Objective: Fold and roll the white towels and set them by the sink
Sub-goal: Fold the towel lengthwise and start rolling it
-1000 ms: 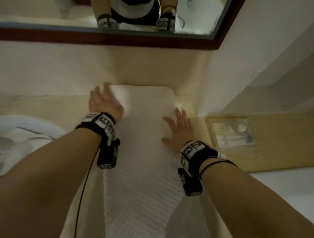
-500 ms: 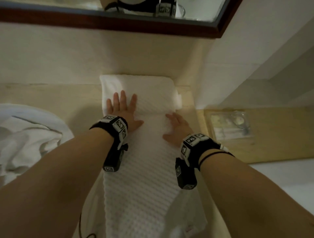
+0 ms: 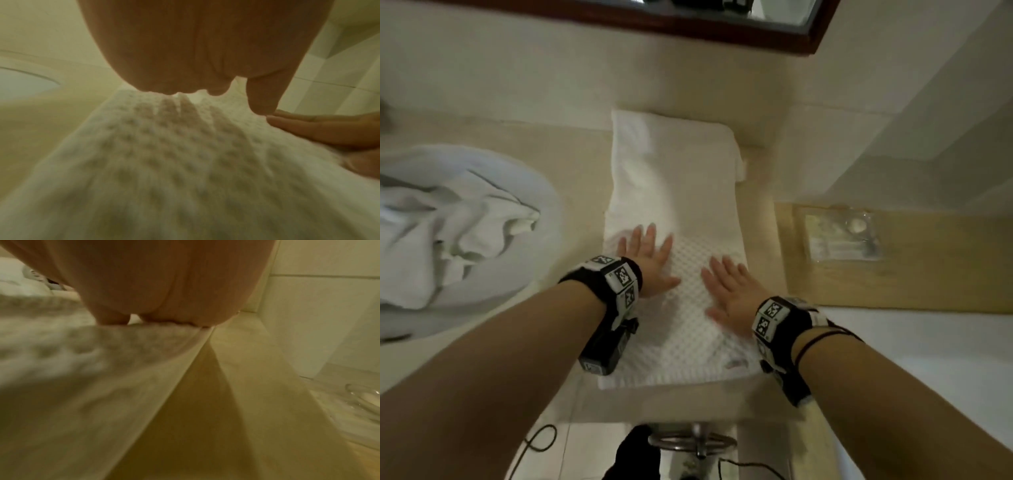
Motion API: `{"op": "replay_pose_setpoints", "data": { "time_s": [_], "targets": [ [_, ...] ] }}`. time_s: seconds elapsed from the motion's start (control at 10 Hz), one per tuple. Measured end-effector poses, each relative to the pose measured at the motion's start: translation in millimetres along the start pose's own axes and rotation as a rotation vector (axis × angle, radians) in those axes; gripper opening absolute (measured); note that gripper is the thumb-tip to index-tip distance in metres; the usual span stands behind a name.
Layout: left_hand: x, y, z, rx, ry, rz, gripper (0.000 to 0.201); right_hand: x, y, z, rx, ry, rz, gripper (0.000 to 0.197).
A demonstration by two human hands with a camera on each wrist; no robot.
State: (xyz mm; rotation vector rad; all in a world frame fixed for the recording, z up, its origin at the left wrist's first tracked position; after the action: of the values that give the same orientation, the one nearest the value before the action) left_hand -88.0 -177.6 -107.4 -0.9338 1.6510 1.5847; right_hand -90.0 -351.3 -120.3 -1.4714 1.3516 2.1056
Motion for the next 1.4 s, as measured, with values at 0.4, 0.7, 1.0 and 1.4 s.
{"op": "replay_pose_setpoints", "data": {
  "time_s": [0.4,0.7,1.0,1.4],
  "targets": [
    [81,82,-12,-0.046,-0.029,-0.092,0.076,57,54,28,0.159,-0.160,-0.111,0.073],
    [62,104,24,-0.204,0.157,-0.144,0.060,44,89,31,0.795,-0.808,-0.416,0.071],
    [80,104,44,-0.392,0.508,-0.232,0.067,65,108,30,0.792,-0.814,-0.239,0.047],
    [102,113,36,-0.243,0.640,-0.127,0.017,61,109,43,0.450,-0.524,-0.343,0.019]
  ]
}}
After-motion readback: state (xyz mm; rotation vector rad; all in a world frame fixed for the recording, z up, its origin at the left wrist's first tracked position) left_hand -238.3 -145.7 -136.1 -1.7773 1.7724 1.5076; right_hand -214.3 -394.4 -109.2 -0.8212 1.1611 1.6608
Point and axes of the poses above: each hand's wrist, its own y-axis away from the middle knuckle, its own x-axis out of the palm, z = x × y, the point moved 4 cm from there along -y, towards the middle knuckle, and after that the axes turned 9 degrees about -z, right-handed, at the moved point
